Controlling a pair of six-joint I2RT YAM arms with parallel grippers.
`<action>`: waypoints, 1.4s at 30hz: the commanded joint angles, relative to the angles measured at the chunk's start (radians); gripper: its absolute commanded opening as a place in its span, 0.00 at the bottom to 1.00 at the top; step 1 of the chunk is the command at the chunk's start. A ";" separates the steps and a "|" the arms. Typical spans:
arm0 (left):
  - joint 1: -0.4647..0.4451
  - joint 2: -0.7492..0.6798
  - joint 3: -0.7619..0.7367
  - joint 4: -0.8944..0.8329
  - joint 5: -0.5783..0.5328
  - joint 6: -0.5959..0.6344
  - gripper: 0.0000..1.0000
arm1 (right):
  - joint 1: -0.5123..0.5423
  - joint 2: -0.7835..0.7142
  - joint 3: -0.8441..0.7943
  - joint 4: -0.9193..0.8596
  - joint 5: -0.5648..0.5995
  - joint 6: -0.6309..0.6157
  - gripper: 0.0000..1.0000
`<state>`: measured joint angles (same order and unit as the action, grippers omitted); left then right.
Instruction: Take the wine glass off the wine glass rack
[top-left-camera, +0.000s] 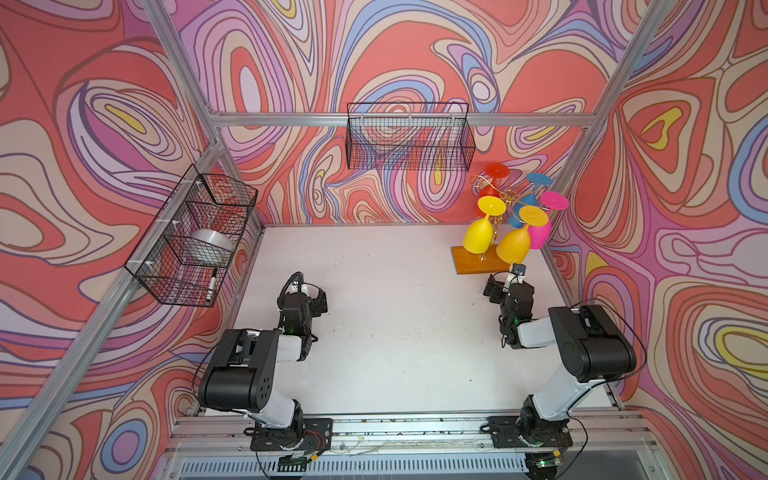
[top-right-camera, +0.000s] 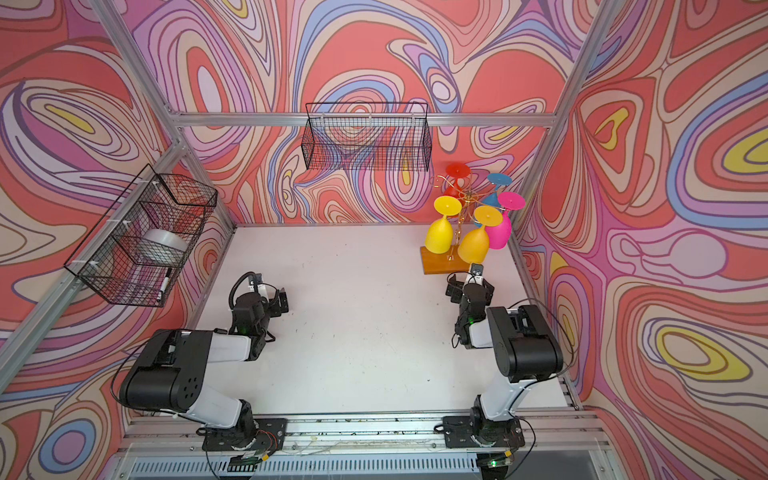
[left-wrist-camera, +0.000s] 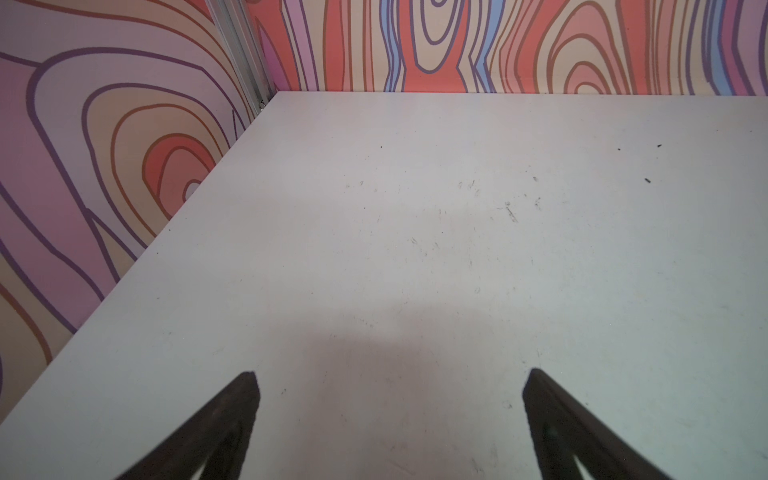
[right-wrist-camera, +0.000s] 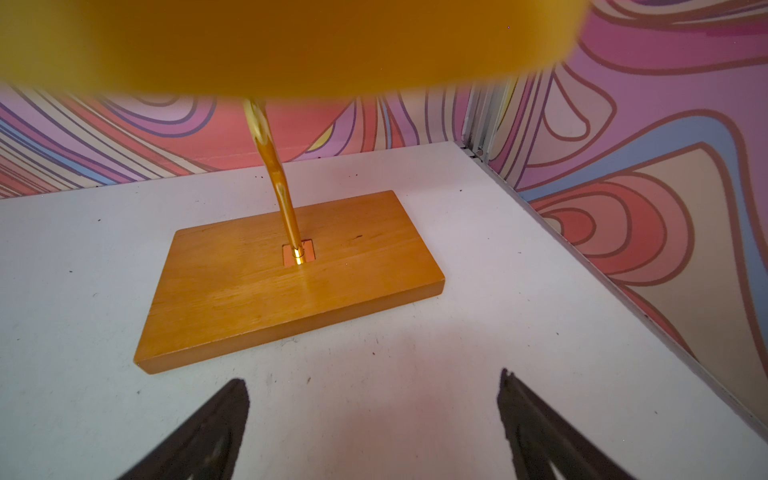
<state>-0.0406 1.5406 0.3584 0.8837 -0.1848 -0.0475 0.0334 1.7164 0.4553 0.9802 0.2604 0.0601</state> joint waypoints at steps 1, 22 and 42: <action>-0.002 0.010 0.016 0.018 -0.014 0.014 1.00 | 0.003 0.006 -0.002 0.015 -0.007 -0.009 0.98; -0.005 0.004 0.010 0.026 -0.018 0.015 0.99 | 0.003 0.003 -0.030 0.070 0.013 -0.007 0.98; -0.089 -0.008 -0.062 0.154 -0.098 0.083 1.00 | 0.013 0.007 -0.157 0.315 0.018 -0.019 0.99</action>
<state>-0.1211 1.5406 0.3115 0.9668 -0.2432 0.0147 0.0357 1.7164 0.3283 1.2137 0.2714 0.0521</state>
